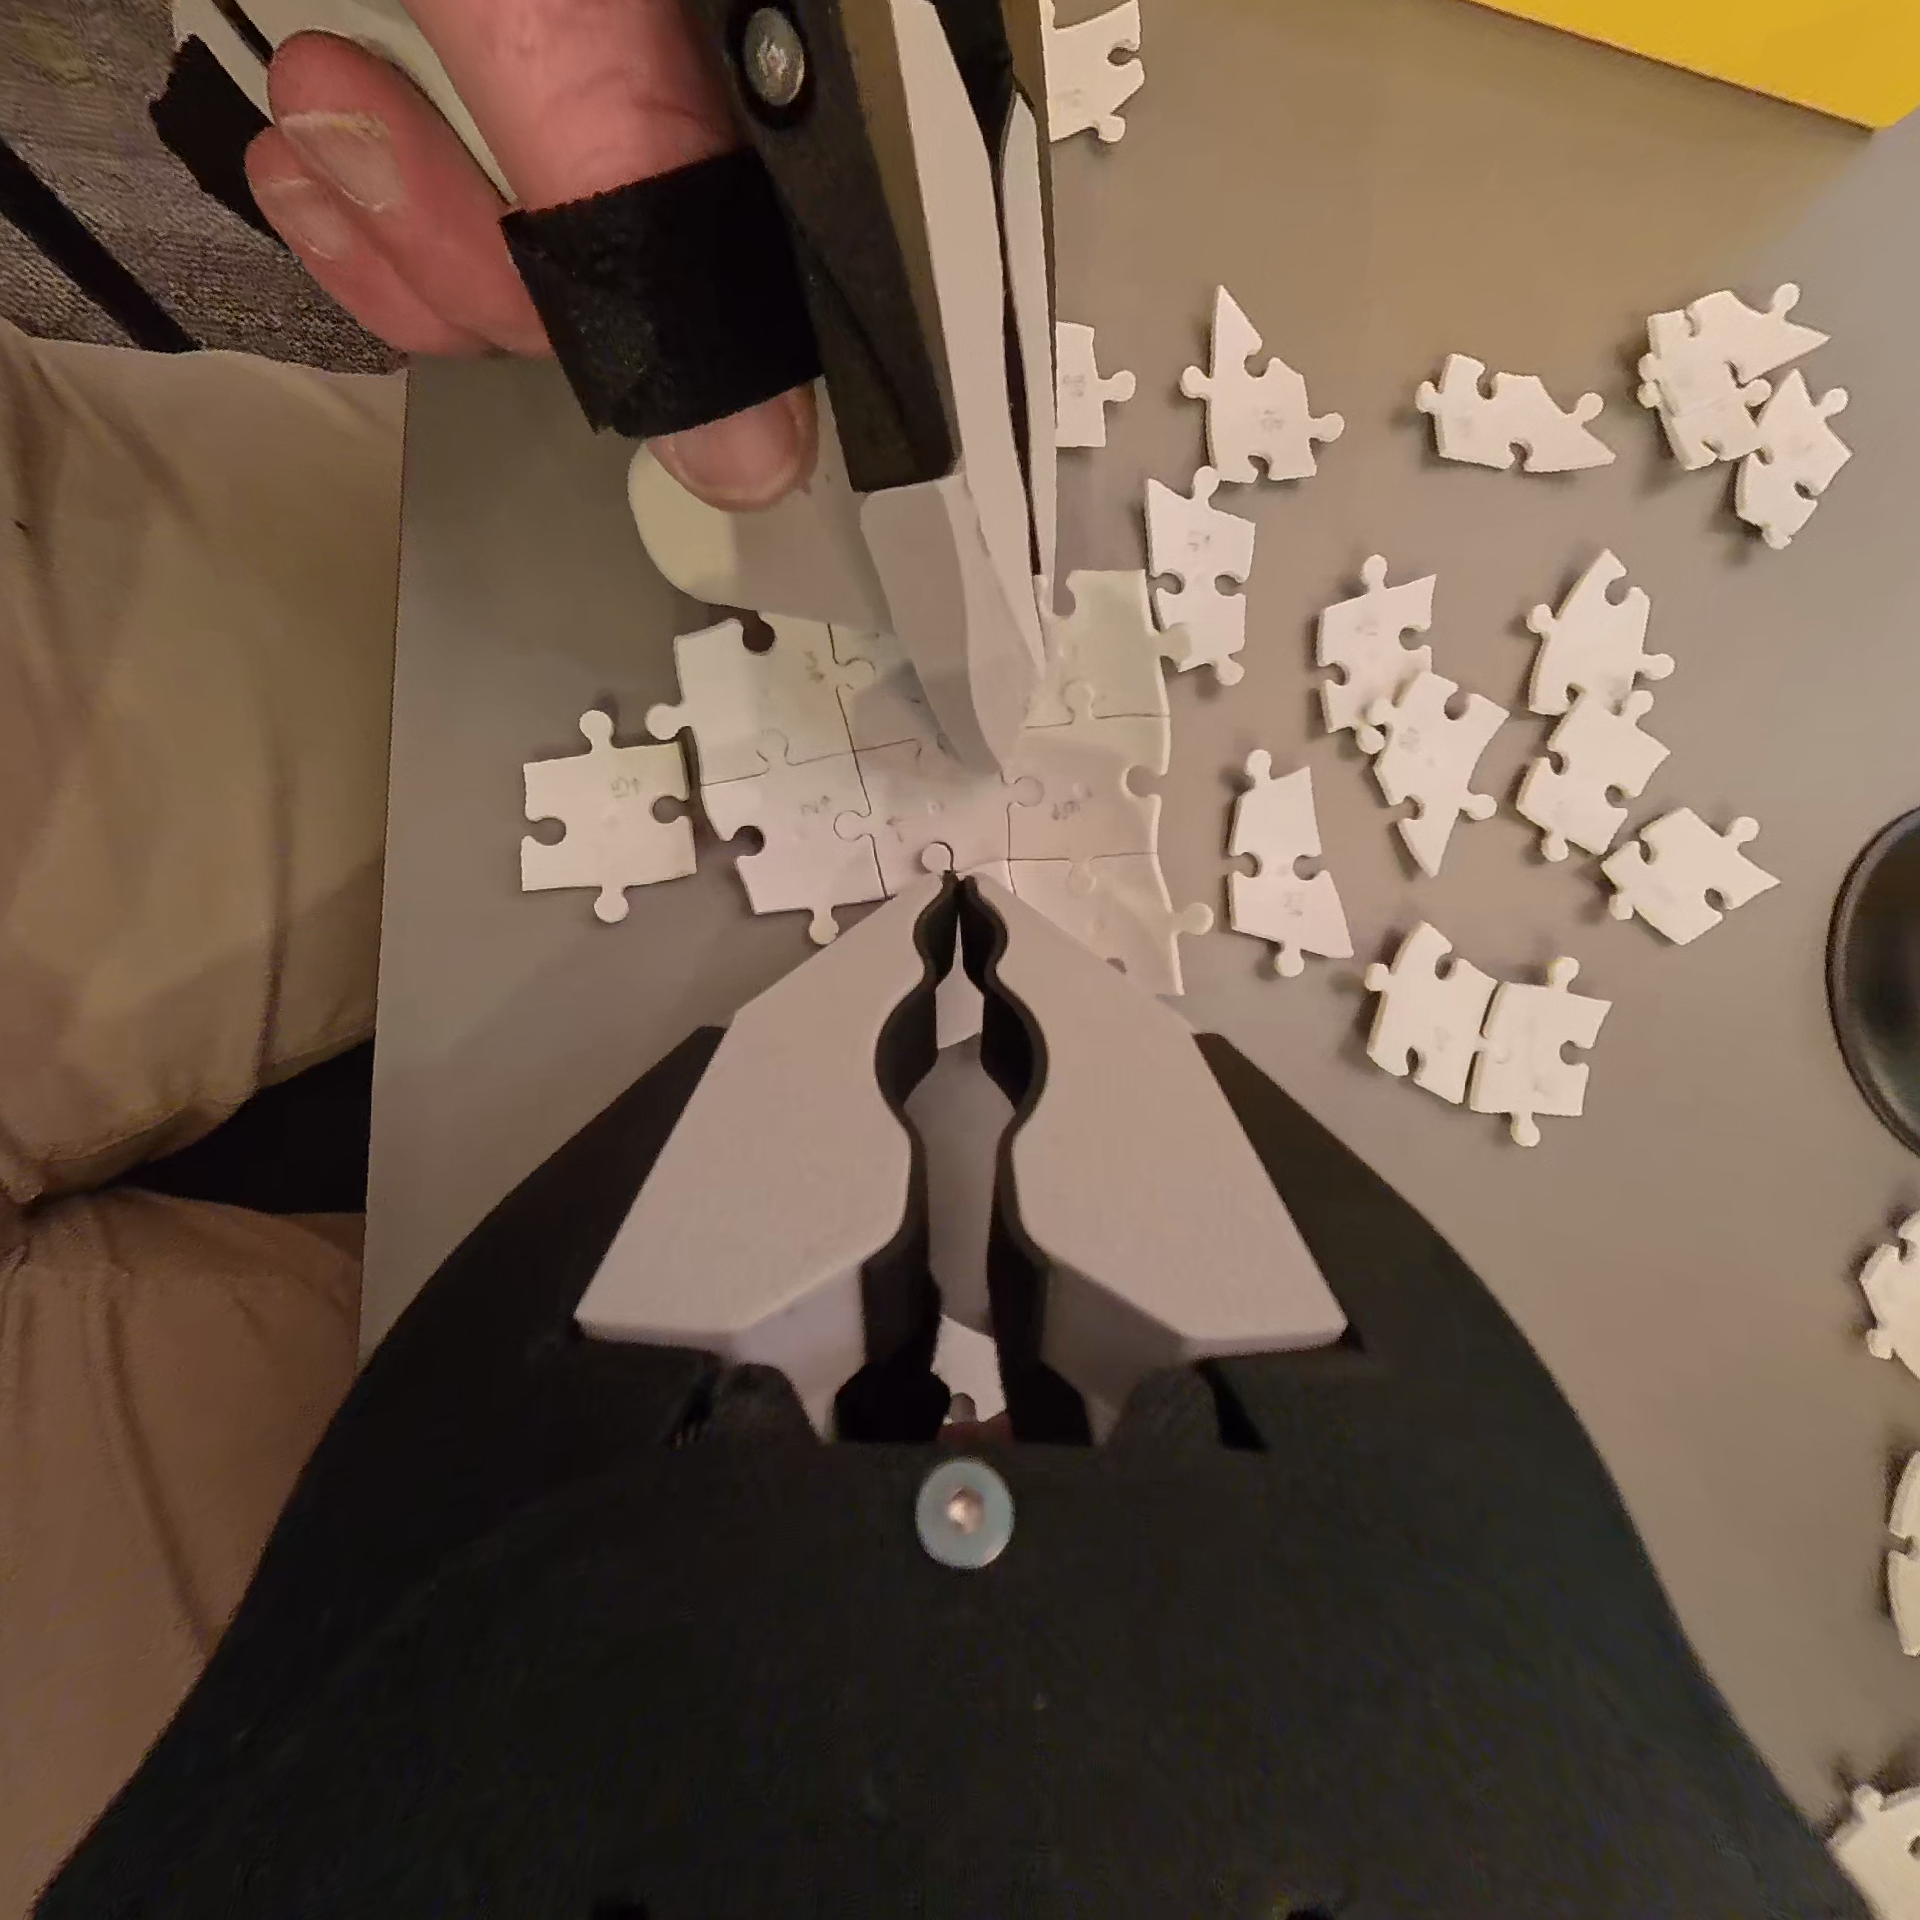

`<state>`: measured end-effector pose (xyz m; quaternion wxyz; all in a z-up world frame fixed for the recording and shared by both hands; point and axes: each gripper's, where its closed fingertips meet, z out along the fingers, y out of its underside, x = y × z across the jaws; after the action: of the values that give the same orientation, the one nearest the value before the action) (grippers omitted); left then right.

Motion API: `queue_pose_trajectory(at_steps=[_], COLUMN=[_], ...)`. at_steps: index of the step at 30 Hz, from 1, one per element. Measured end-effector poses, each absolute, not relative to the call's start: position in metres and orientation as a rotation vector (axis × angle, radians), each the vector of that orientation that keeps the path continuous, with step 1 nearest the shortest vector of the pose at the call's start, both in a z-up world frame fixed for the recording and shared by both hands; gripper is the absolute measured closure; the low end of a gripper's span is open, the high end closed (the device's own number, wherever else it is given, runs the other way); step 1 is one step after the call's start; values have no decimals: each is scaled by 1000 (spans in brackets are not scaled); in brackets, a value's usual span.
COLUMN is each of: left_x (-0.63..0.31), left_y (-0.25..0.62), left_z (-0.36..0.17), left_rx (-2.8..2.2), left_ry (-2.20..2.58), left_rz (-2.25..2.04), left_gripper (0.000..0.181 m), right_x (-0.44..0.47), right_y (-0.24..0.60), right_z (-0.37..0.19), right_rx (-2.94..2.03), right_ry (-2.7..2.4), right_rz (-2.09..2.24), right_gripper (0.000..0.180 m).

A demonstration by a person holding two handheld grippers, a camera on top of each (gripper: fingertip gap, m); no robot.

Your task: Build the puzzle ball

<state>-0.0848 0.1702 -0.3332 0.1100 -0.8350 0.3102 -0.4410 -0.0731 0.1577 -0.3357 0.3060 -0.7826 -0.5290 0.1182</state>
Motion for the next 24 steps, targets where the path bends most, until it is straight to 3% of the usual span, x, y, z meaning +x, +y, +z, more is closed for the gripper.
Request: queue_pose_trajectory(at_steps=[24], left_x=[-85], left_y=[172], left_z=[-335], left_rx=[-2464], left_ry=[901], left_rz=[-1274], left_gripper=[177], right_x=[-75], right_y=[159], right_z=[-338], right_rx=[-2262], right_ry=[-1454], right_rz=[295], right_gripper=[180])
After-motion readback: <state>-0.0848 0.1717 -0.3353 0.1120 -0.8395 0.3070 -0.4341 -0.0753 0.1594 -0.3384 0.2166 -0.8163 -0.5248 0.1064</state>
